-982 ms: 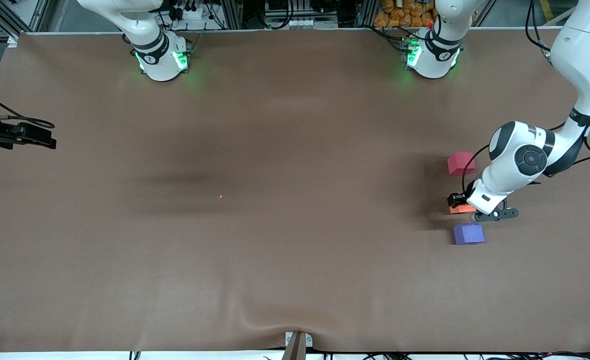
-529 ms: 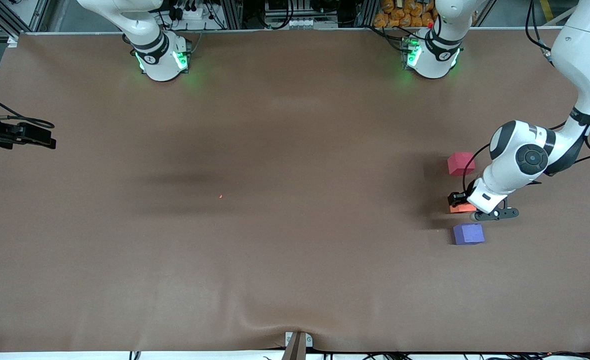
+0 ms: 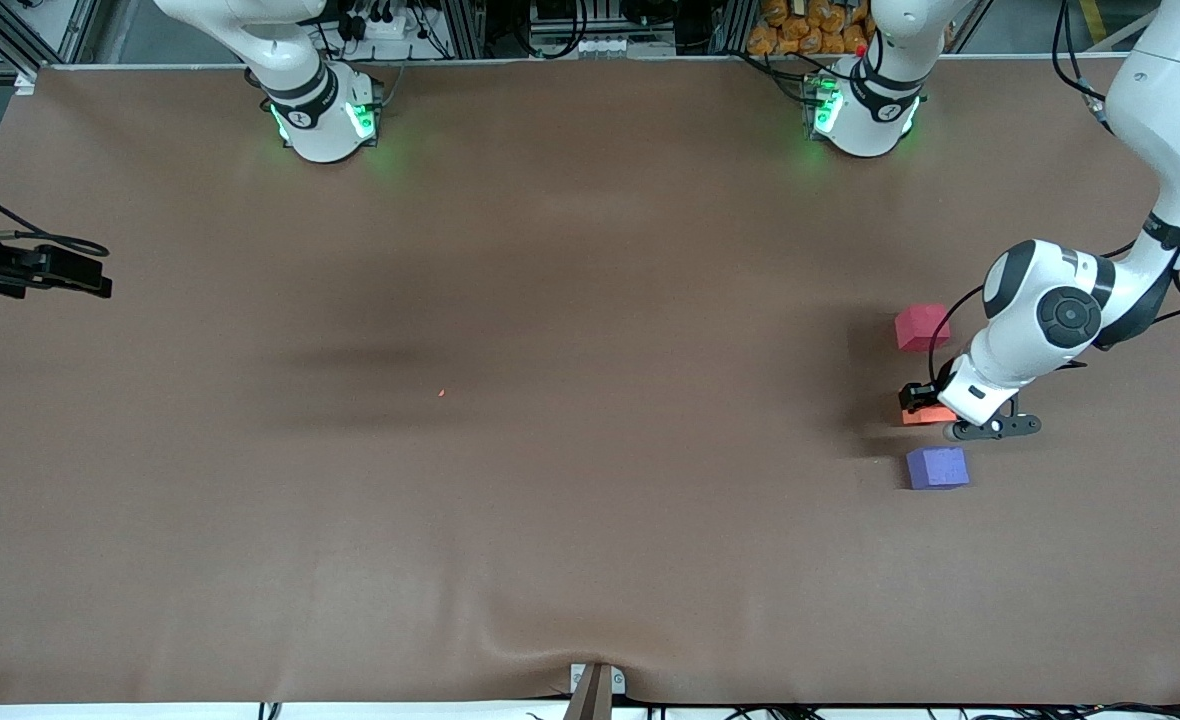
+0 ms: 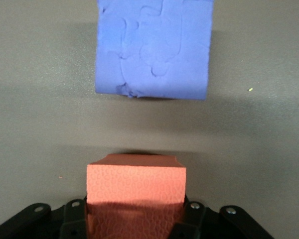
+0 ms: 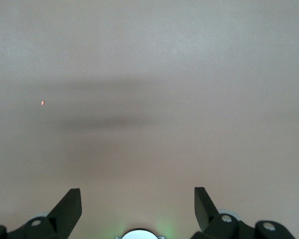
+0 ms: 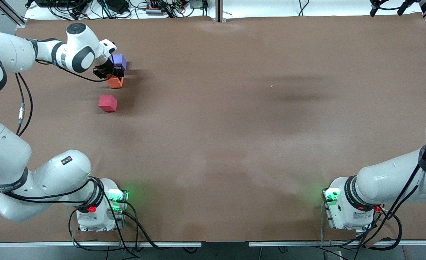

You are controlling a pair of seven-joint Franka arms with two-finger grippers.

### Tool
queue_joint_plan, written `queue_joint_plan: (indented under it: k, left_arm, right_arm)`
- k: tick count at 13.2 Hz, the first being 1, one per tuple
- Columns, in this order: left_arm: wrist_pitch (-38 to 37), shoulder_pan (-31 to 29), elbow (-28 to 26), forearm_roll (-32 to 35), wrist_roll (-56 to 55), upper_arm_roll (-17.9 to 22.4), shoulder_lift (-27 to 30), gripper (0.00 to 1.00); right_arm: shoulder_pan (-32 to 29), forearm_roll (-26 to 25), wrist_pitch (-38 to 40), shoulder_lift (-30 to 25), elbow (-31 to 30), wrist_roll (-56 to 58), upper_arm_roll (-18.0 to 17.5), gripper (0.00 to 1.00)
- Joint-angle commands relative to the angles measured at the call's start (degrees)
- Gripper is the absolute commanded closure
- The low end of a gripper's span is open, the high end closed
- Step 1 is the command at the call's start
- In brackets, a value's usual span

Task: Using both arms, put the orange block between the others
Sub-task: 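Set the orange cube down on the table between the cubes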

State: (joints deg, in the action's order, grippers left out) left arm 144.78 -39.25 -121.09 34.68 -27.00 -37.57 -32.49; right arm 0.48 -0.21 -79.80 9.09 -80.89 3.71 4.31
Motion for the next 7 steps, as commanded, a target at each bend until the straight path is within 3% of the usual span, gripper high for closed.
queue_joint_plan:
  k: [1,7]
  left_arm:
    - [-0.2,-1.27,-1.7,1.89,0.28,0.65,-0.3,0.02]
    - [-0.2,-1.18,-0.82,1.89,0.1,0.65,-0.47,0.0]
  right_arm:
    - [-0.84,-0.23,2.18,-1.62,0.03,-0.1,-0.53,0.0]
    - [-0.92,-0.23,4.04,-1.53,2.06,-0.1,-0.62,0.0]
